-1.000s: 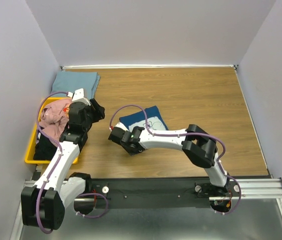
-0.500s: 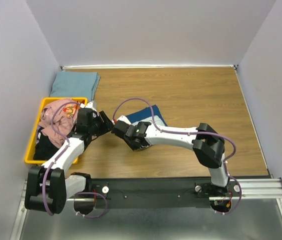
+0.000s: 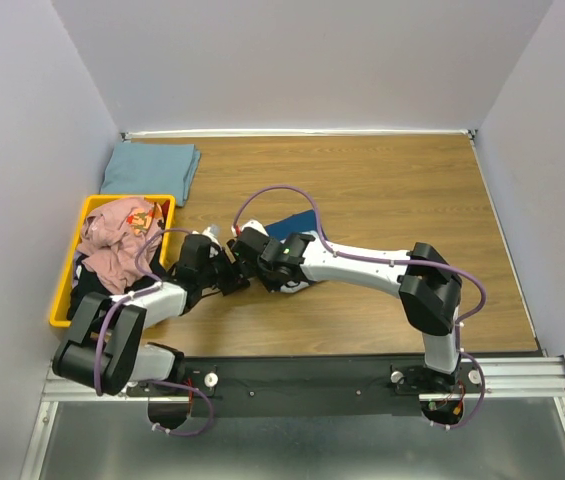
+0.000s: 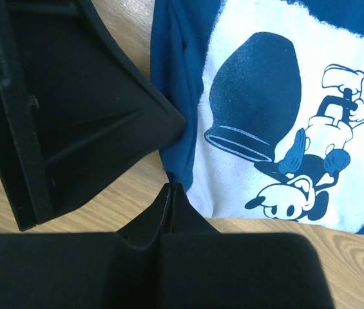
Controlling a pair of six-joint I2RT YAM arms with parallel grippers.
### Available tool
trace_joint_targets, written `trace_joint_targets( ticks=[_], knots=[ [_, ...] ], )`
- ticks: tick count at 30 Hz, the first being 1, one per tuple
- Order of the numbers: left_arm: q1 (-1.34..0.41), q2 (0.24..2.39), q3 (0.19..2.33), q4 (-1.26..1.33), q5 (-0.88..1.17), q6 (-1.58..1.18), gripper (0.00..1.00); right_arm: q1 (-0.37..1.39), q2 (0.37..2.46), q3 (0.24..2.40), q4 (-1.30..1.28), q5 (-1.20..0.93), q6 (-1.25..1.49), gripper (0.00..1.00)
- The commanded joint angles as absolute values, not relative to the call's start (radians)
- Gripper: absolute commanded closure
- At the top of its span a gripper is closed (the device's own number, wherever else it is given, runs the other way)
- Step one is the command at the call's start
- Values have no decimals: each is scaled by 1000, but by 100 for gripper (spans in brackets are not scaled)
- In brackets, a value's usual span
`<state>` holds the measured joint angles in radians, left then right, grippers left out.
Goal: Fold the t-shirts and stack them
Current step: Neatly place the folded tshirt to the corner
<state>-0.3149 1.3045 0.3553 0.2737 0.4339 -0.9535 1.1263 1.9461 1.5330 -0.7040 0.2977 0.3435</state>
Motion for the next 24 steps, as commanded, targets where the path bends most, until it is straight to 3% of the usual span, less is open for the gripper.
trace_joint_targets(
  ticks=[1, 7, 14, 24],
  knots=[
    [-337, 1325, 298, 480, 457, -1117, 21, 1121, 1910, 1514, -670, 270, 359, 99],
    [-342, 1266, 252, 523, 370, -1210, 22, 1121, 1904, 1503, -661, 264, 362, 99],
    [-344, 1029, 149, 494, 224, -1321, 25, 1118, 1898, 1494, -652, 256, 364, 99],
    [-359, 1238, 236, 494, 245, -1284, 24, 1120, 1887, 1491, -644, 252, 362, 99]
  ],
)
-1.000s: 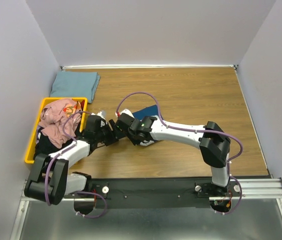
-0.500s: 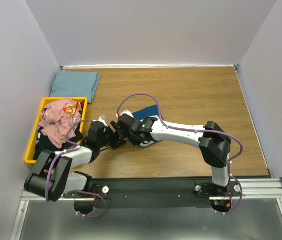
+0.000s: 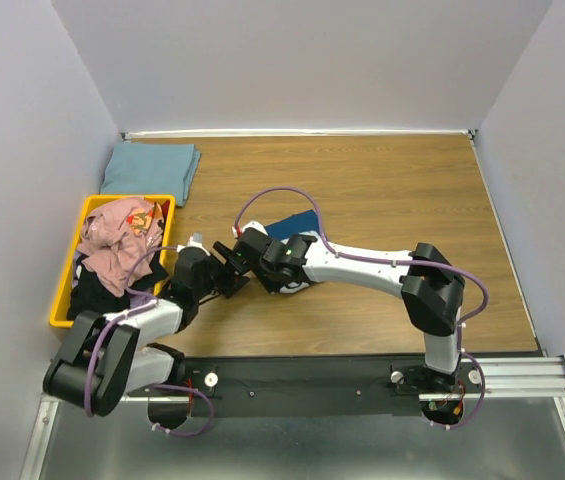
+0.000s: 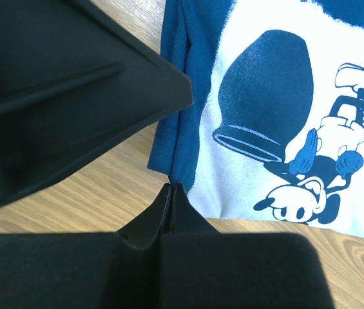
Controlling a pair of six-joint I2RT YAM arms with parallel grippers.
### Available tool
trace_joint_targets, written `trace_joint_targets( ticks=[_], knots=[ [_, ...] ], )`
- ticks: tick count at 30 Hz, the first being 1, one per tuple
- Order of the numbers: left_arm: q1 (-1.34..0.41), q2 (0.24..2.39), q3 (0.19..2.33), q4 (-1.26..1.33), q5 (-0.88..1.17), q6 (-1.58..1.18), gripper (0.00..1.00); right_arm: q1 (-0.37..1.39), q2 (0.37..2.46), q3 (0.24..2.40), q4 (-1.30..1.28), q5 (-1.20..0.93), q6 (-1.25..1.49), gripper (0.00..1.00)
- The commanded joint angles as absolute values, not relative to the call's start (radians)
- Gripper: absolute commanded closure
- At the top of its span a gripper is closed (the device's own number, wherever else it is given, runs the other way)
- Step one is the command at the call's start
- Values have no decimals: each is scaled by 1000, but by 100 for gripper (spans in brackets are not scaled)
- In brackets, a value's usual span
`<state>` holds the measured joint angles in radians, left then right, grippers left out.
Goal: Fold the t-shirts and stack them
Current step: Neatly place the folded tshirt to the corner
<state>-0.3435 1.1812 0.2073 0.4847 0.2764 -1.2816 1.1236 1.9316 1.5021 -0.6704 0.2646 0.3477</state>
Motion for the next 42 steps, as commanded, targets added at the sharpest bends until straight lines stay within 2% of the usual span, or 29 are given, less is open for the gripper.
trace_joint_targets(
  ticks=[1, 5, 15, 17, 21, 22, 23, 24, 25, 27, 28, 31, 32, 35, 38, 40, 42],
  knots=[
    [-362, 1252, 239, 497, 244, -1284, 24, 1120, 1885, 1491, -644, 253, 364, 99],
    [-380, 1313, 273, 502, 223, -1276, 24, 1120, 1885, 1486, -640, 247, 367, 99],
    [-434, 1434, 362, 509, 172, -1281, 37, 1120, 1885, 1482, -627, 232, 367, 99],
    [-442, 1454, 374, 508, 169, -1281, 43, 1118, 1885, 1482, -627, 229, 365, 99],
    [-442, 1451, 376, 503, 163, -1272, 61, 1120, 1882, 1479, -623, 222, 362, 99],
    [-442, 1441, 376, 499, 149, -1267, 73, 1120, 1881, 1477, -623, 224, 362, 99],
    [-443, 1436, 379, 491, 140, -1258, 78, 1120, 1881, 1477, -623, 224, 361, 99],
    [-442, 1431, 396, 464, 129, -1231, 90, 1120, 1881, 1476, -621, 221, 362, 99],
    [-442, 1430, 408, 448, 118, -1206, 94, 1118, 1881, 1476, -621, 221, 362, 99],
    [-440, 1446, 470, 378, 97, -1119, 100, 1120, 1882, 1476, -618, 216, 362, 90],
    [-437, 1466, 495, 352, 89, -1088, 100, 1120, 1882, 1474, -617, 216, 362, 75],
    [-433, 1500, 595, 272, 75, -949, 100, 1120, 1870, 1465, -617, 232, 362, 57],
    [-423, 1525, 644, 235, 63, -909, 100, 1118, 1865, 1462, -617, 250, 365, 46],
    [-393, 1584, 718, 193, 75, -760, 100, 1106, 1826, 1433, -618, 276, 367, 34],
    [-341, 1667, 863, 79, 48, -639, 100, 1069, 1752, 1360, -620, 311, 385, 10],
    [-325, 1707, 980, -26, 8, -530, 100, 1020, 1706, 1315, -618, 316, 399, 2],
    [-304, 1752, 1072, -90, -67, -444, 100, 962, 1634, 1241, -620, 301, 406, 0]
  ],
)
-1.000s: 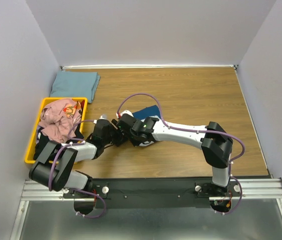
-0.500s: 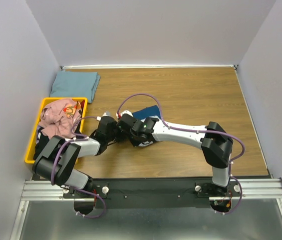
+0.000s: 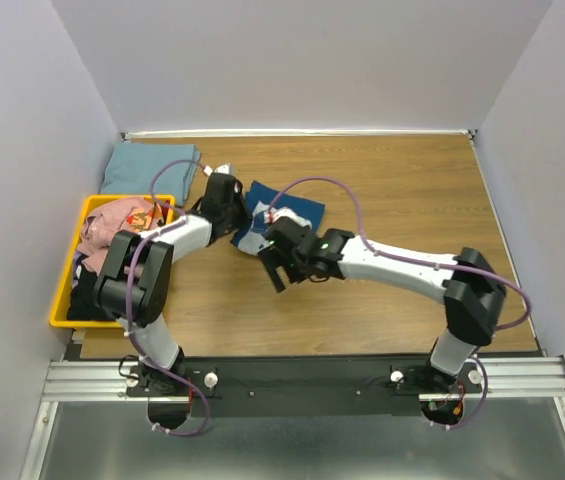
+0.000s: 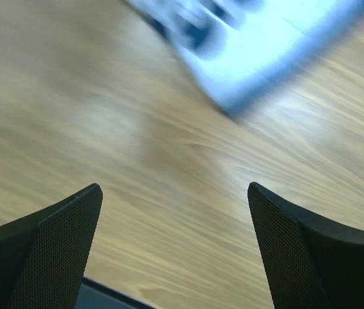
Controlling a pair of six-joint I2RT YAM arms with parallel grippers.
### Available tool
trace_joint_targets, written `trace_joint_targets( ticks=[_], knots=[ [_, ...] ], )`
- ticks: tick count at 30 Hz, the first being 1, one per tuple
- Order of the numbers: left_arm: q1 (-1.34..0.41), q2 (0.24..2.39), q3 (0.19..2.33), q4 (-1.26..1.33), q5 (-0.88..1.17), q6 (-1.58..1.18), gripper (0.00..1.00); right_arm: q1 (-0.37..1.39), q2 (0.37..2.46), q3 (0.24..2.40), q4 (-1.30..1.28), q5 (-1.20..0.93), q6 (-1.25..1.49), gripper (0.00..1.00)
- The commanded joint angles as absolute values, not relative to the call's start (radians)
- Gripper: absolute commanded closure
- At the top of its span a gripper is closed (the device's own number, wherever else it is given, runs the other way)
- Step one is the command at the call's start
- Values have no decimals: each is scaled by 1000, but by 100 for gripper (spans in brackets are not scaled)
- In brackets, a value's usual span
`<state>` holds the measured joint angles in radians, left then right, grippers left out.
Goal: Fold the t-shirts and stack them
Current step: Neatly place the folded tshirt to the corner
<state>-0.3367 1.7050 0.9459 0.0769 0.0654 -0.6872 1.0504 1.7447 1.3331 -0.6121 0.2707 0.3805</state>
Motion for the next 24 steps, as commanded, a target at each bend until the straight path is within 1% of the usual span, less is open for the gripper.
trace_joint_targets(
  ticks=[1, 6, 7, 8, 9, 11, 17, 21, 24],
  knots=[
    [-295, 1767, 1103, -109, -78, -422, 100, 942, 1611, 1214, -620, 296, 408, 0],
    [-258, 1879, 1285, -227, -208, -276, 100, 858, 1487, 1103, -624, 302, 402, 0],
    [-256, 1900, 1352, -244, -234, -226, 100, 842, 1459, 1083, -626, 314, 400, 0],
    [-249, 1942, 1385, -258, -286, -206, 100, 838, 1447, 1074, -626, 319, 399, 0],
    [-245, 1962, 1447, -280, -307, -184, 100, 830, 1436, 1069, -627, 328, 400, 0],
    [-239, 2002, 1503, -294, -346, -138, 100, 828, 1410, 1063, -624, 340, 397, 0],
    [-199, 2127, 1684, -328, -465, -75, 100, 825, 1416, 1078, -621, 422, 365, 0],
    [-163, 2172, 1810, -362, -509, -16, 100, 822, 1440, 1086, -620, 436, 354, 0],
    [-147, 2178, 1847, -357, -551, 26, 100, 818, 1456, 1091, -621, 436, 350, 0]
  ],
)
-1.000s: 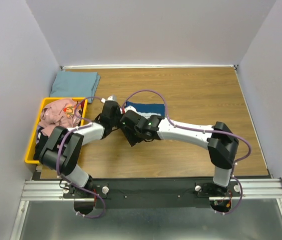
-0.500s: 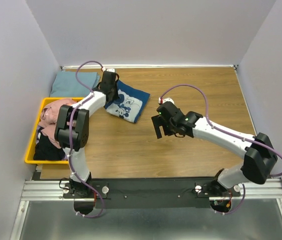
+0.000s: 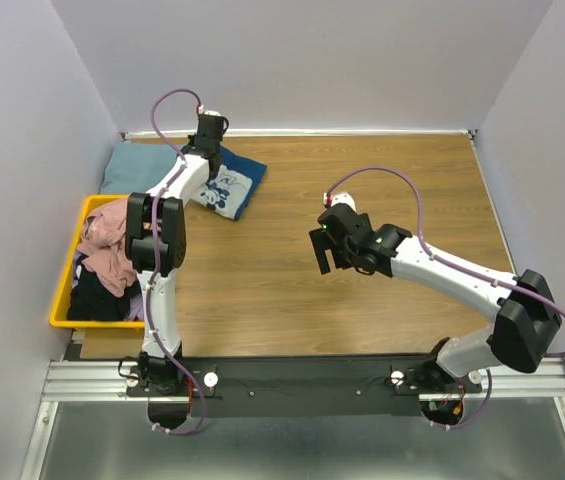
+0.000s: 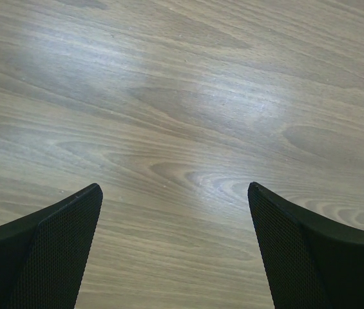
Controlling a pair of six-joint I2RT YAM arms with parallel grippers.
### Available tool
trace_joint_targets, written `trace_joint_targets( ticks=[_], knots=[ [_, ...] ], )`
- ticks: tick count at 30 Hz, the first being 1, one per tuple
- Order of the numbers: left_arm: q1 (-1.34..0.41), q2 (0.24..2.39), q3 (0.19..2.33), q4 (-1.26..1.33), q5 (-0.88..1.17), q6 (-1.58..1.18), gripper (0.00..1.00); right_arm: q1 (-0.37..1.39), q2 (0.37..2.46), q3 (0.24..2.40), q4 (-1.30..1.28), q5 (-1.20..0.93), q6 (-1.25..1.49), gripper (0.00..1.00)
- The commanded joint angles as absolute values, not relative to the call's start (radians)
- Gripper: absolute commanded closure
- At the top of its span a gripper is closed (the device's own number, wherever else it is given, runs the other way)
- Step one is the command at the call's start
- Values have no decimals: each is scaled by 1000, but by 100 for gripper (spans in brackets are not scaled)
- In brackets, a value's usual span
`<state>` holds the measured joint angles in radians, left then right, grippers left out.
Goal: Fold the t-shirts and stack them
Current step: Neatly place the folded tshirt to the corner
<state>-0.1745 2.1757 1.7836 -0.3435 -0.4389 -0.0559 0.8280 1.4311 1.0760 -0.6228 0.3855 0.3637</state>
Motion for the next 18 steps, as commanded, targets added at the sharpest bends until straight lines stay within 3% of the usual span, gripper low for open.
trace_joint_targets(
  ticks=[1, 18],
  knots=[
    [-140, 2175, 1867, -354, -572, 53, 100, 818, 1462, 1097, -621, 431, 348, 0],
    [-61, 2238, 2169, -416, -581, 290, 100, 811, 1543, 1232, -699, 479, 350, 0]
  ],
)
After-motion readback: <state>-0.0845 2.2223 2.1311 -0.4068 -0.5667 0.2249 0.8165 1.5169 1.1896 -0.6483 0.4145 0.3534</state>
